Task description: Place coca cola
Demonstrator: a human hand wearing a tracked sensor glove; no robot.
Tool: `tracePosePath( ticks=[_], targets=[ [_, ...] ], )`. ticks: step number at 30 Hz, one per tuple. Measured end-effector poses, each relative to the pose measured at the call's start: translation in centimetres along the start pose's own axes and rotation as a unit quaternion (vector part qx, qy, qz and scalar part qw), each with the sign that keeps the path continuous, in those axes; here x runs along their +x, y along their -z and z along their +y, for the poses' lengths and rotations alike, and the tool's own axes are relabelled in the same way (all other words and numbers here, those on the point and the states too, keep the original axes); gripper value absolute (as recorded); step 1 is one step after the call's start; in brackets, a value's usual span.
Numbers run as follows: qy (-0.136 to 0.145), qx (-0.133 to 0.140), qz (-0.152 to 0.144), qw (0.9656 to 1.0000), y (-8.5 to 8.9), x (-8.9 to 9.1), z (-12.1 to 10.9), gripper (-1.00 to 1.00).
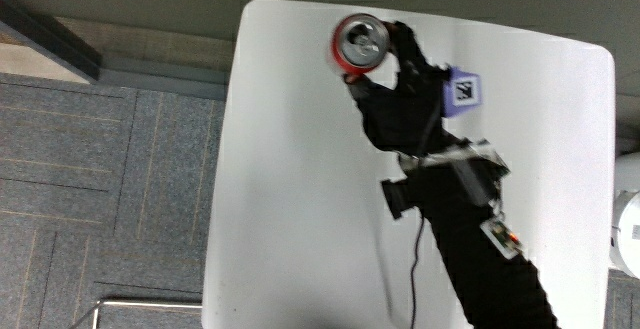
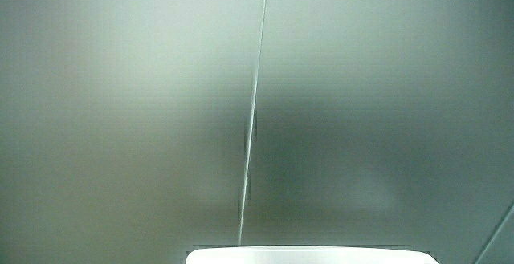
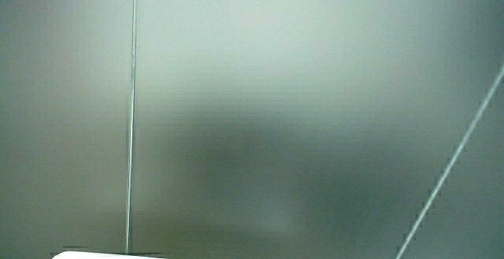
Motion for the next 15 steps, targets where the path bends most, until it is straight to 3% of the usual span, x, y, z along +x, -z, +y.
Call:
tracePosePath(
  ticks=[1,2,3,6,15],
  targets=[
    [-0.001,-0.001,-0.014,0.9999,0.1,0.0,0.1,0.0],
    [0.016,-0.006,-0.026,0.9995,0.2,0.2,0.1,0.0],
    [0.007,-0.006,-0.02,0.9998,0.3,0.5,0.2,0.0],
    [0.027,-0.007,-0.03,0.9992,0.5,0.8,0.3,0.0],
    [0.042,0.002,-0.002,0.9991,0.6,1.2,0.1,0.0]
  ],
)
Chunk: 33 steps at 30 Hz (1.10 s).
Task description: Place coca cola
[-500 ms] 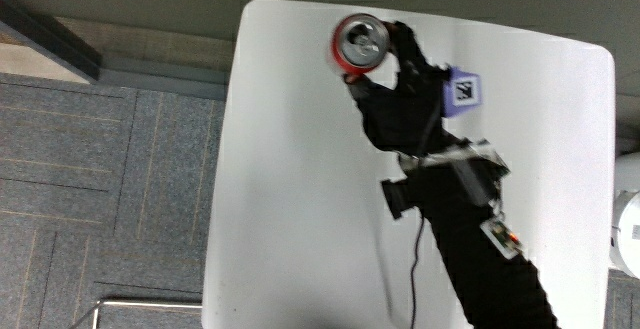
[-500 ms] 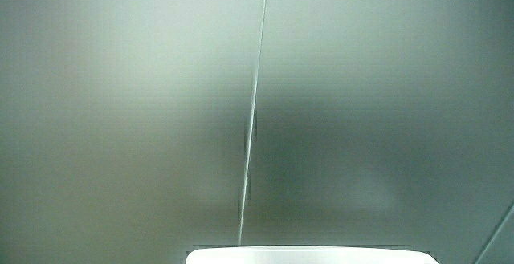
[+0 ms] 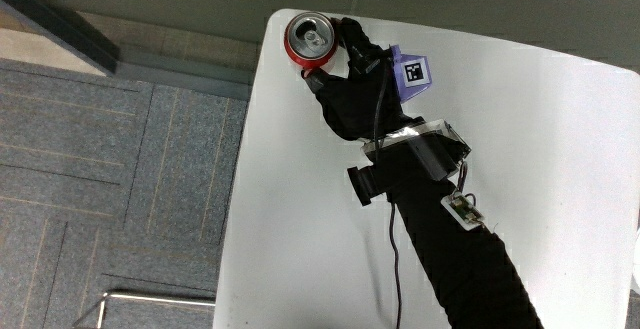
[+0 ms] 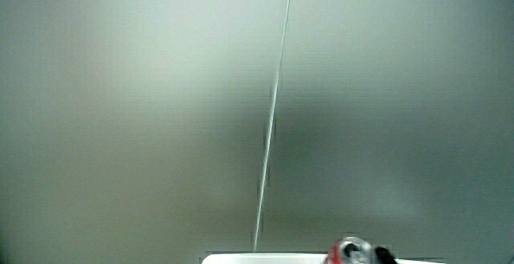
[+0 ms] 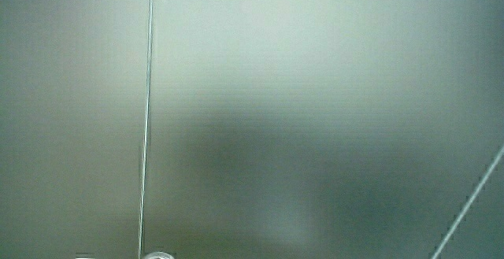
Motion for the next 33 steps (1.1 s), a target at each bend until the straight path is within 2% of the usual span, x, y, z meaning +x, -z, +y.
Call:
tracePosePath(
  ticks=[2,3,4,5,6,7,8,9,10,11,12,15,17,18,19,20,21,23,24,28,29,32,33],
  targets=[
    [0.001,0.004,-0.005,1.0,-0.2,0.5,0.1,0.0],
    [-0.005,0.003,0.007,1.0,-0.1,0.4,0.0,0.0],
    [-0.005,0.007,-0.003,1.0,-0.2,0.9,0.1,0.0],
    [-0.008,0.009,0.004,0.9999,-0.1,1.1,0.1,0.0],
    [0.025,0.007,-0.02,0.9995,-0.2,1.6,-0.1,0.0],
    [0.013,0.008,0.0,0.9999,-0.1,1.4,-0.2,0.0],
    [0.01,0.01,0.004,0.9999,-0.1,1.4,-0.2,0.0],
    [0.027,0.012,0.003,0.9996,-0.1,1.3,-0.3,0.0],
    [0.012,0.01,0.006,0.9999,0.0,1.1,-0.2,0.0],
    [0.011,0.008,0.0,0.9999,-0.1,1.3,-0.1,0.0],
    [0.008,0.008,0.01,0.9999,0.0,1.1,-0.1,0.0],
    [0.02,0.006,0.002,0.9998,-0.1,1.3,-0.2,0.0],
    [0.014,0.006,0.01,0.9998,0.0,1.2,-0.2,0.0],
    [0.018,0.007,-0.001,0.9998,-0.1,1.4,-0.2,0.0],
    [0.015,0.007,0.018,0.9997,0.0,1.3,-0.3,-0.05],
    [0.019,0.005,0.023,0.9995,0.0,1.3,-0.4,-0.1],
    [0.023,0.006,0.011,0.9997,-0.2,1.8,-0.3,-0.14],
    [0.022,0.005,0.021,0.9995,-0.2,1.7,-0.5,-0.24],
    [0.023,0.008,0.012,0.9996,-0.3,1.9,-0.5,-0.29],
    [0.028,0.007,0.008,0.9995,-0.4,2.1,-0.7,-0.48],
    [0.034,0.005,0.025,0.9991,-0.2,1.7,-0.8,-0.52],
    [0.028,0.003,0.015,0.9995,-0.4,2.3,-0.8,-0.67],
    [0.028,0.003,0.021,0.9994,-0.4,2.3,-0.8,-0.71]
  ],
)
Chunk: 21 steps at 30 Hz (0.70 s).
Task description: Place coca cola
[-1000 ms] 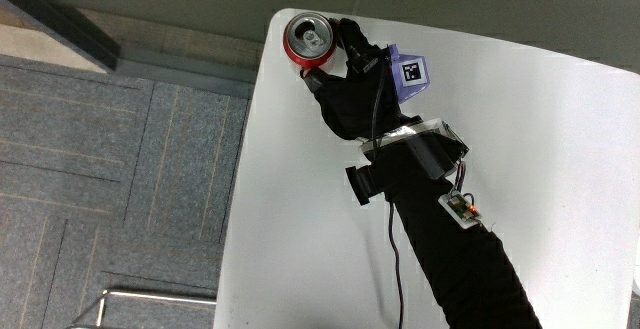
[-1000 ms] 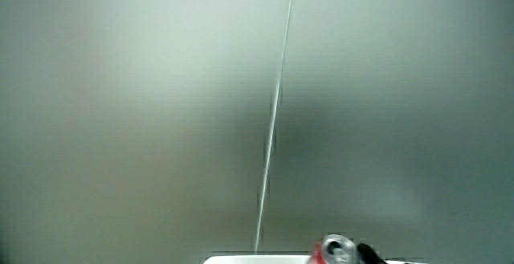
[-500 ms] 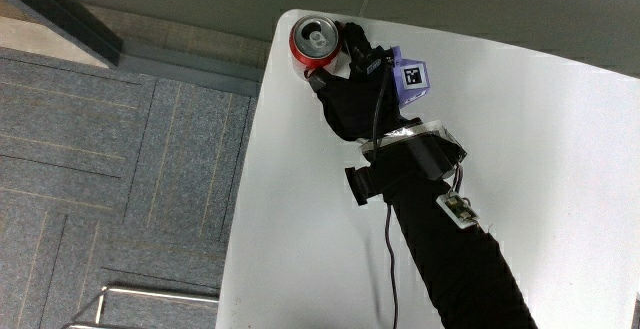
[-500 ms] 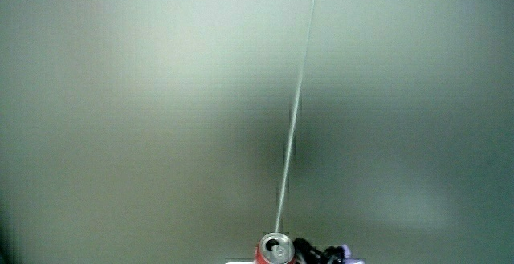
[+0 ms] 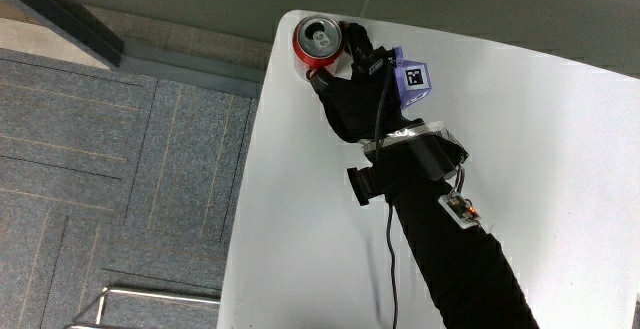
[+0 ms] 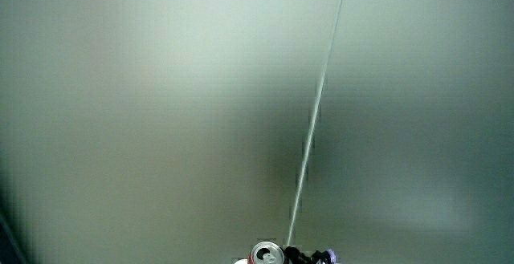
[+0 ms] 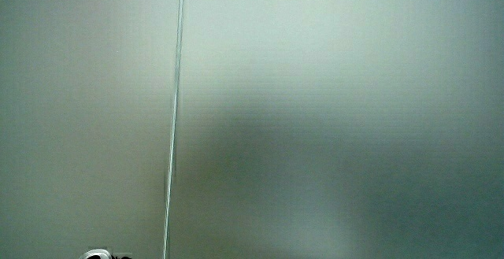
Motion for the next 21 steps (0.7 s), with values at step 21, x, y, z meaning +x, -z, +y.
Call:
tracePosePath(
  ticks=[21],
  targets=[
    [0.058,0.012,-0.06,0.9964,-0.9,0.9,-1.7,-1.0]
  ],
)
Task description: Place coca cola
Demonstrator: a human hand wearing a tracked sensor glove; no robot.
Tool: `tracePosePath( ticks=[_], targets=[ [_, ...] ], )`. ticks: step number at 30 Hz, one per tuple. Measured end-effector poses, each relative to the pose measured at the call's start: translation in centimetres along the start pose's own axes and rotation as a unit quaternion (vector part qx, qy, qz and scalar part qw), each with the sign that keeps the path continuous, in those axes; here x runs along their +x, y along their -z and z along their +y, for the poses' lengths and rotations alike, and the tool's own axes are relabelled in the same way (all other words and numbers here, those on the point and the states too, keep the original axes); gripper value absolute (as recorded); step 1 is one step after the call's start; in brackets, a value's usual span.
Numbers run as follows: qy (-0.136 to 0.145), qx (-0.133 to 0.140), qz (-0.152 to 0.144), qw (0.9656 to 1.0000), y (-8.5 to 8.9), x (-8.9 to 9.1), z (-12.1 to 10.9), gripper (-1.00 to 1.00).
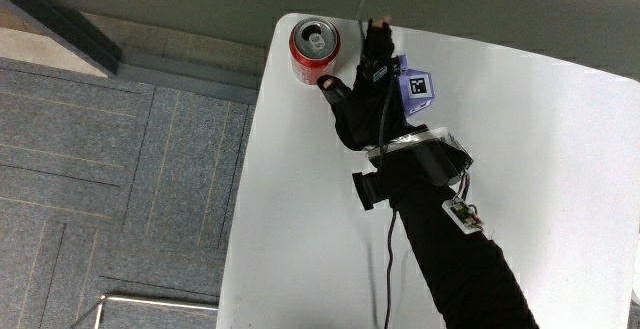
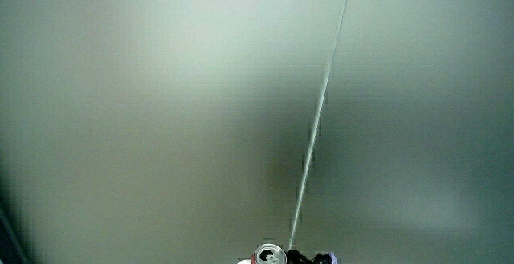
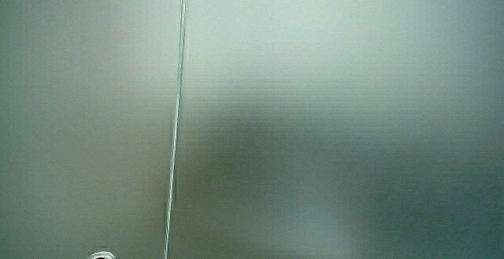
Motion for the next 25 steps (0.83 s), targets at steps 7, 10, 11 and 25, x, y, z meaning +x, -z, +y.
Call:
tracePosePath(
  ticks=[7,10,11,25],
  targets=[
    [0.025,-0.035,-0.114,0.9925,-1.0,-1.9,-1.0,-1.0],
    [0.021,-0.061,-0.201,0.9774,-1.3,-3.2,-1.2,-1.0],
    [0.023,-0.072,-0.234,0.9693,-1.3,-3.6,-1.3,-1.0],
    [-0.003,-0.136,-0.402,0.9053,-0.8,-1.0,-2.5,-1.0]
  ],
)
